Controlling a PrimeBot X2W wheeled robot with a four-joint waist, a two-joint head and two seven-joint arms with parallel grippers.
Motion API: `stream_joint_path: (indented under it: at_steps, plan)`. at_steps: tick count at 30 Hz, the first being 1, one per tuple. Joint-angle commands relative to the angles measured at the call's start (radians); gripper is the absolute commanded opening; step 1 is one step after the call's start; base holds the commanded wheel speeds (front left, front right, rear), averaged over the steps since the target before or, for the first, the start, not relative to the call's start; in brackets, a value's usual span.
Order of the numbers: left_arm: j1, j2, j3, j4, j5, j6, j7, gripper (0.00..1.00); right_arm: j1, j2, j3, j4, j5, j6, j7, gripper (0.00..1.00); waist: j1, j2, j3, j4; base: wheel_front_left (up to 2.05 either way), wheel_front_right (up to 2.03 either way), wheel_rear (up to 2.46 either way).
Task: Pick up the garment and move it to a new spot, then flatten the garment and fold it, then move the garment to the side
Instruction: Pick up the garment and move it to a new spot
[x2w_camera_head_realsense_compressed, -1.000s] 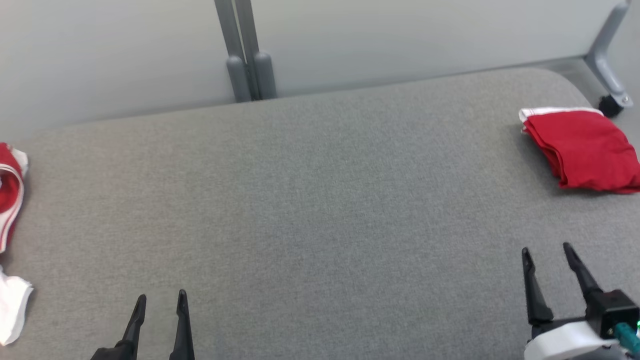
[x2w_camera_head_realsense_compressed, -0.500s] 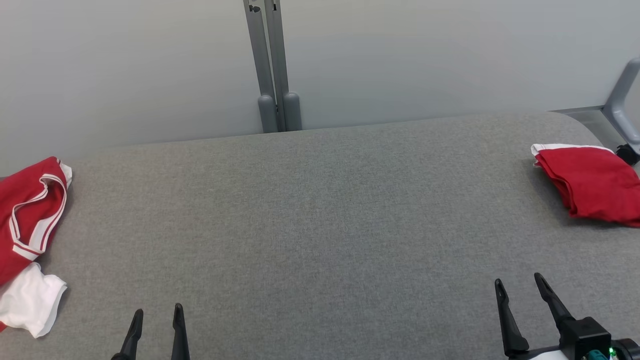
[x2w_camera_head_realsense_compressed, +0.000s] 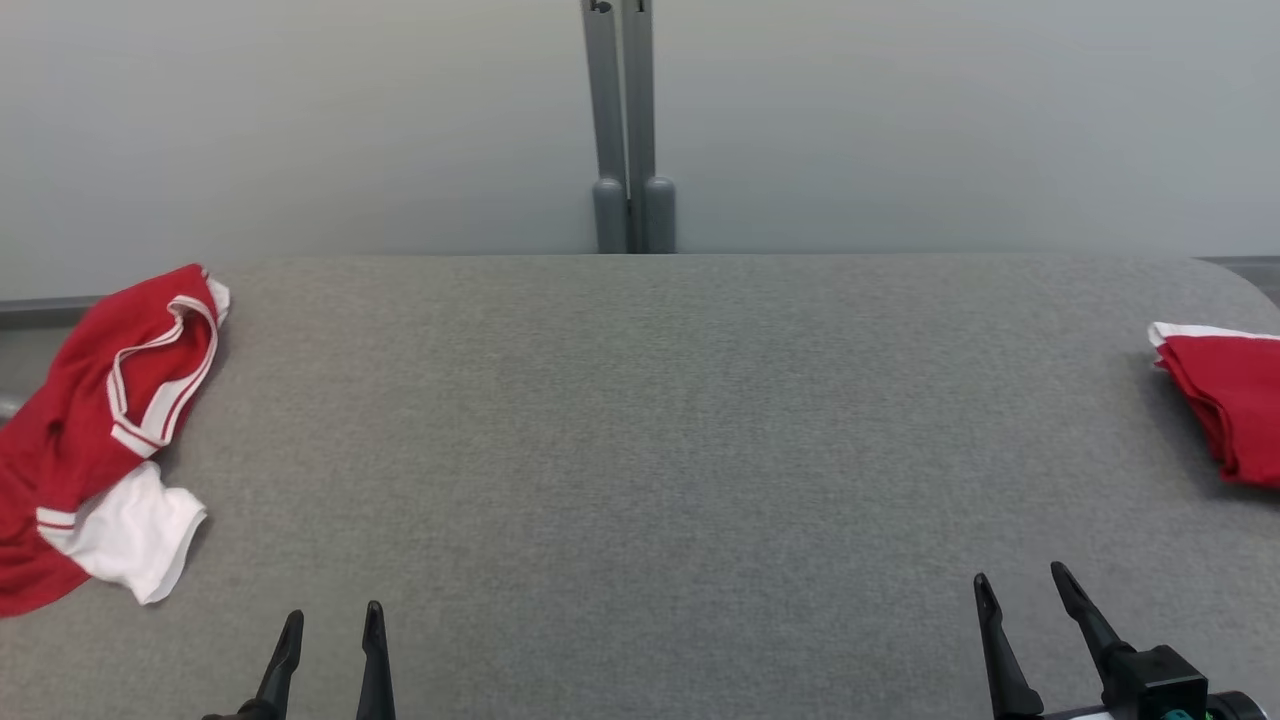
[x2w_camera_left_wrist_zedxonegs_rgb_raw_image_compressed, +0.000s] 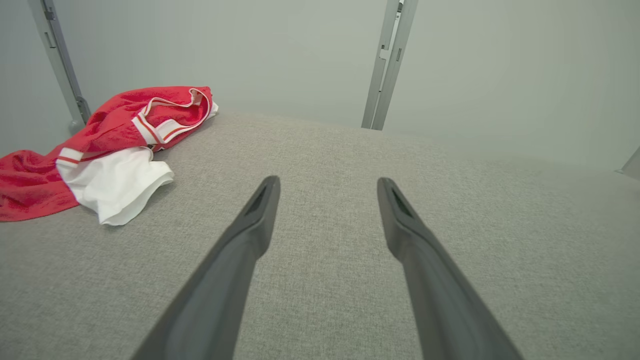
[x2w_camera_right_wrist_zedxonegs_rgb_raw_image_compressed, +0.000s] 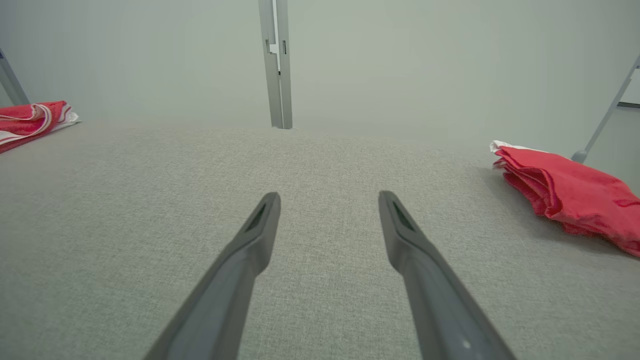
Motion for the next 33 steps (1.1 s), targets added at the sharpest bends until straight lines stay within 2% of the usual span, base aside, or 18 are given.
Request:
stream_joint_path:
  at_steps: [1, 4, 7, 13, 17, 19, 22, 26, 29, 33]
  plan:
    - [-0.004, 0.005, 0.002, -0.003, 0.009, 0.002, 0.001, 1.0, 0.003, 0.0, 0.006, -0.003, 0.008, -0.001, -0.003, 1.0, 0.0001, 0.0, 0.001, 0.142, 0.0, 0.0, 0.0]
    - [0.009, 0.005, 0.01, -0.002, 0.007, 0.01, 0.001, 1.0, -0.024, 0.0, 0.014, -0.012, 0.013, -0.001, -0.003, 1.0, 0.0001, 0.0, 0.01, 0.239, 0.0, 0.0, 0.0]
    - [0.026, 0.005, 0.016, -0.005, -0.001, 0.015, 0.001, 1.0, -0.048, 0.0, 0.024, -0.01, 0.011, -0.001, -0.003, 1.0, 0.0001, 0.0, 0.013, 0.299, 0.0, 0.0, 0.0]
    - [0.036, 0.005, 0.025, -0.027, -0.027, 0.029, 0.001, 1.0, -0.073, -0.001, 0.029, -0.012, 0.004, -0.001, -0.003, 1.0, 0.0001, 0.0, 0.029, 0.343, 0.0, 0.0, 0.0]
    - [-0.011, 0.005, 0.044, -0.043, -0.043, 0.027, 0.001, 1.0, -0.057, -0.001, 0.03, -0.004, -0.007, -0.001, -0.003, 1.0, 0.0001, 0.0, 0.059, 0.332, 0.0, 0.0, 0.0]
    - [-0.046, 0.005, 0.061, -0.047, -0.057, 0.018, 0.001, 1.0, -0.066, -0.001, 0.032, -0.013, -0.022, -0.001, -0.003, 1.0, 0.0001, 0.0, 0.106, 0.314, 0.0, 0.0, 0.0]
    - [-0.136, 0.004, 0.071, -0.002, -0.07, -0.005, 0.001, 1.0, -0.111, -0.035, 0.029, -0.028, -0.037, -0.001, -0.003, 1.0, 0.0001, 0.0, 0.208, 0.281, 0.0, 0.0, 0.0]
    - [-0.299, 0.026, 0.067, 0.133, -0.078, -0.028, 0.011, 1.0, -0.17, -0.089, 0.013, -0.043, -0.037, -0.001, -0.003, 1.0, 0.0001, 0.0, 0.346, 0.236, 0.0, 0.0, 0.0]
    - [-0.462, 0.06, 0.049, 0.241, -0.094, -0.041, 0.077, 1.0, -0.219, -0.123, -0.007, -0.054, -0.027, -0.001, -0.003, 1.0, 0.0001, 0.0, 0.443, 0.208, 0.0, 0.0, 0.0]
    - [-0.655, 0.108, 0.057, 0.37, -0.091, -0.016, 0.168, 1.0, -0.266, -0.157, -0.012, -0.062, -0.021, -0.001, -0.003, 1.0, 0.0001, 0.0, 0.543, 0.181, 0.0, 0.0, 0.0]
